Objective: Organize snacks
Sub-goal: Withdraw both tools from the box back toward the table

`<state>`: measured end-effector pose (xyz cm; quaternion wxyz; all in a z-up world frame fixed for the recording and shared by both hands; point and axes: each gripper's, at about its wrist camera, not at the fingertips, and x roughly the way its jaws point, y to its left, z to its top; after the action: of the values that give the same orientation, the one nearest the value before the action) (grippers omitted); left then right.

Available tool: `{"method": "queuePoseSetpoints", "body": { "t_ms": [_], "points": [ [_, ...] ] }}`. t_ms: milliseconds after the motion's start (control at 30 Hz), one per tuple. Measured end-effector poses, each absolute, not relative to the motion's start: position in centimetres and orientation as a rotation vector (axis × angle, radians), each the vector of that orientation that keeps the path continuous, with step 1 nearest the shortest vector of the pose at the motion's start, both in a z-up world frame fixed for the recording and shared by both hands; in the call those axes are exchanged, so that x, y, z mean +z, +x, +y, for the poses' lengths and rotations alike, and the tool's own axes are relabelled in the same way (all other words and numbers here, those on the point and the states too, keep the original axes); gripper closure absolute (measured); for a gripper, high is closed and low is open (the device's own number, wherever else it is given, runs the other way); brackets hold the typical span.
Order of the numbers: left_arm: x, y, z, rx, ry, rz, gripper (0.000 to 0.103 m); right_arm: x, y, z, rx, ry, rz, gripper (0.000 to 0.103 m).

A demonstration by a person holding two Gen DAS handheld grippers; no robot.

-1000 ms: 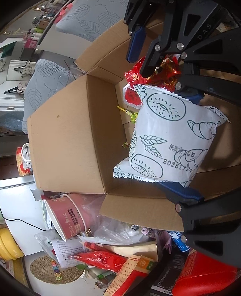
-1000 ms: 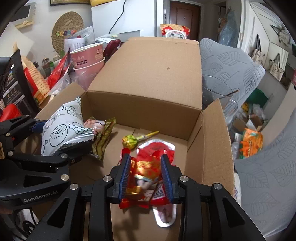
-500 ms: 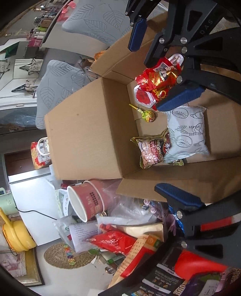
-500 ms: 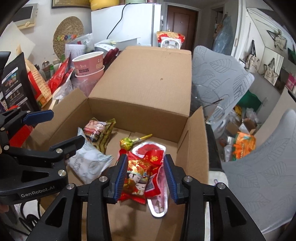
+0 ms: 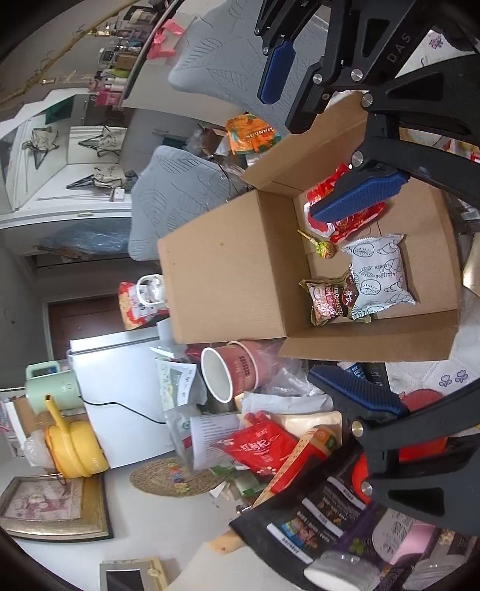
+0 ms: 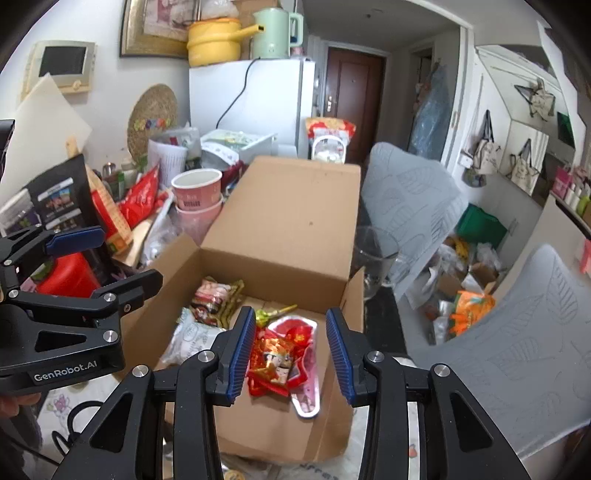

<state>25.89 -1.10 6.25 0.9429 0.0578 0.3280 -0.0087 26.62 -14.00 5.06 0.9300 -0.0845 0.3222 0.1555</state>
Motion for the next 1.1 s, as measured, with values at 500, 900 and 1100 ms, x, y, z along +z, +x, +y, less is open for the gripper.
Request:
{"method": "queuePoseSetpoints", "body": {
  "t_ms": [500,900,1100],
  "points": [
    [10.9,17.2,-1.5,-0.081,0.11,0.552,0.023,10.6,17.7,-15.4,0.322,-0.147,0.513,0.053],
    [10.8,11.5,-1.5,-0.119,0.113,0.526,0.014,11.2,11.3,-16.3,0.325,-0.13,0.476,0.036],
    [9.7,9.3,-2.0,-0.157,0.116,0.544,0.014,10.0,9.0,-16.5,0.326,-0.111,0.487,0.036]
  ]
}}
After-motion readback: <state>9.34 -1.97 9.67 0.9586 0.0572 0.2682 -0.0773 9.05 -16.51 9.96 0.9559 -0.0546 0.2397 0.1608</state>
